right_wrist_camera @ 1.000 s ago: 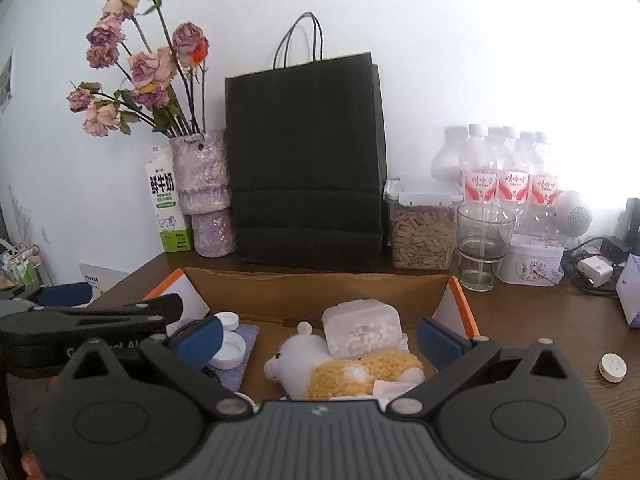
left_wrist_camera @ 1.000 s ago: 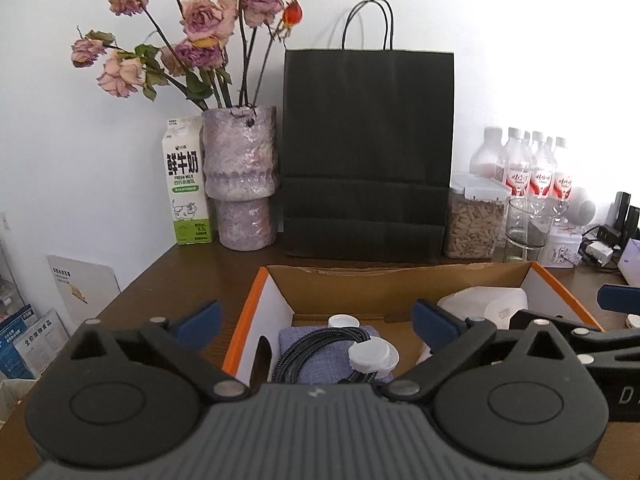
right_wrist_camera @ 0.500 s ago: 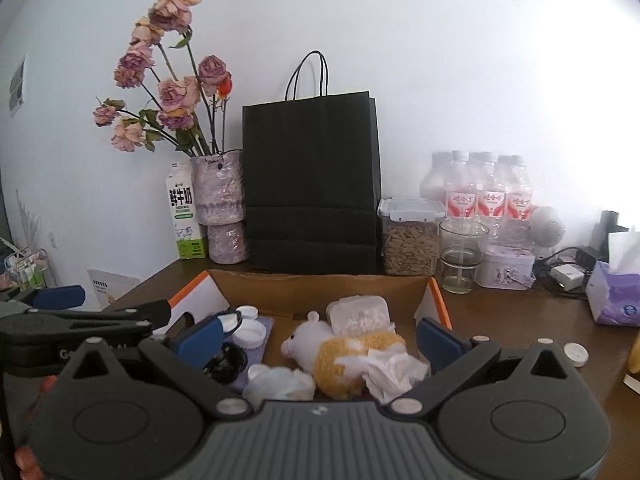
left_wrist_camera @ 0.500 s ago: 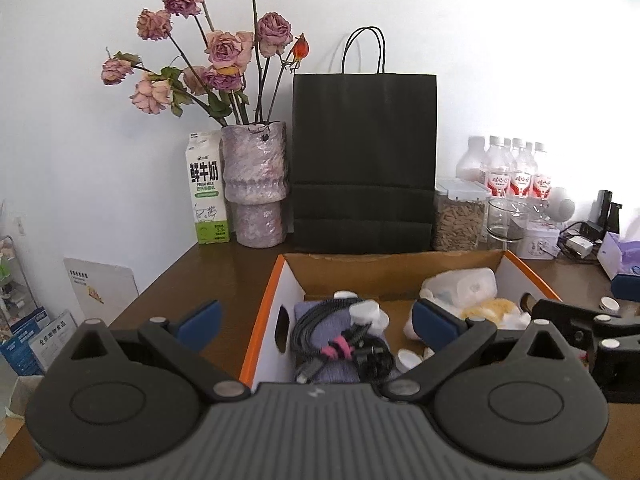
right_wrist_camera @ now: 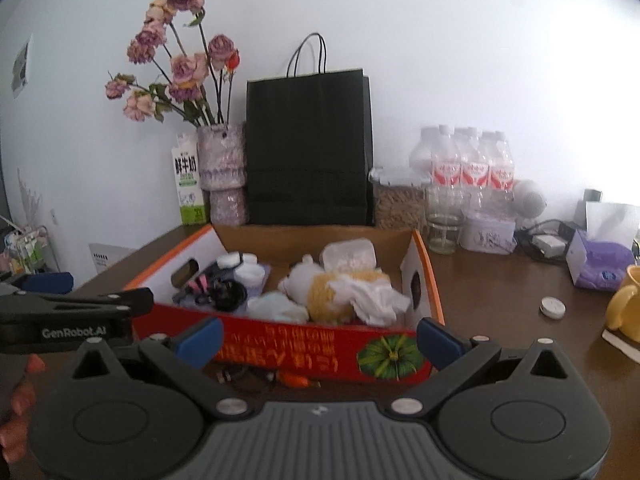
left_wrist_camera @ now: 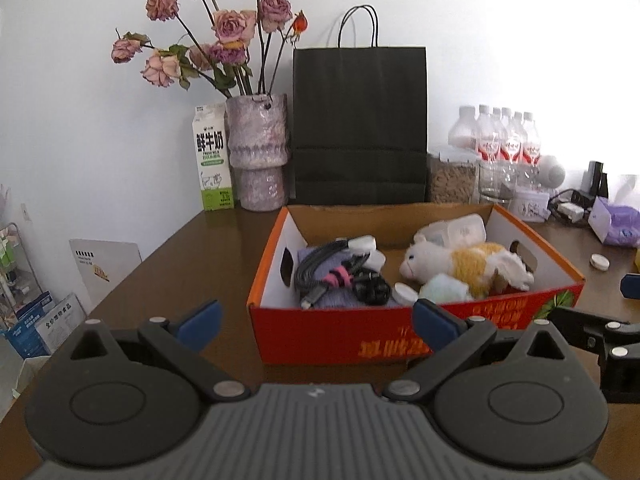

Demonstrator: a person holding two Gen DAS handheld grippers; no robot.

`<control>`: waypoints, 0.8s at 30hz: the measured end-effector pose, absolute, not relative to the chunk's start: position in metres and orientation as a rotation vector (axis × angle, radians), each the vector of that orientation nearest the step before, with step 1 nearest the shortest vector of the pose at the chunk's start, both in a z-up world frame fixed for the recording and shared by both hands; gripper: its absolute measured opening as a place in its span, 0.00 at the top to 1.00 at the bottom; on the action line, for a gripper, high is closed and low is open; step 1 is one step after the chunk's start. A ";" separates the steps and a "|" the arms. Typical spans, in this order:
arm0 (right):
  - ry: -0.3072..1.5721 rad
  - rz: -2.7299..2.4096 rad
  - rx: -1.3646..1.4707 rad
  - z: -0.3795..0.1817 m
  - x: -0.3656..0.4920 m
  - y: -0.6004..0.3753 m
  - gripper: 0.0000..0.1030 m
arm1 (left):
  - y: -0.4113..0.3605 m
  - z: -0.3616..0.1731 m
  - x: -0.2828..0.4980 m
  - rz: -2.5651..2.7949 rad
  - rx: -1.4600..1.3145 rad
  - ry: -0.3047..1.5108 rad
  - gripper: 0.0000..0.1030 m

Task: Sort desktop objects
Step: 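Withdraw both tools from the box back toward the table front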

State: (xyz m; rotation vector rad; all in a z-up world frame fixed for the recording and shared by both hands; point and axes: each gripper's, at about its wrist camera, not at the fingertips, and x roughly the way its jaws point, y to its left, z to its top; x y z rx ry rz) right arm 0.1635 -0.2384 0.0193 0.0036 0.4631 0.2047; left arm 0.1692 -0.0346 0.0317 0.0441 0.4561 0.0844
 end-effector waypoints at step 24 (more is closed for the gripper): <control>0.623 0.177 -0.052 -0.034 0.200 -0.213 0.12 | -0.001 -0.013 0.192 0.029 0.010 0.574 0.00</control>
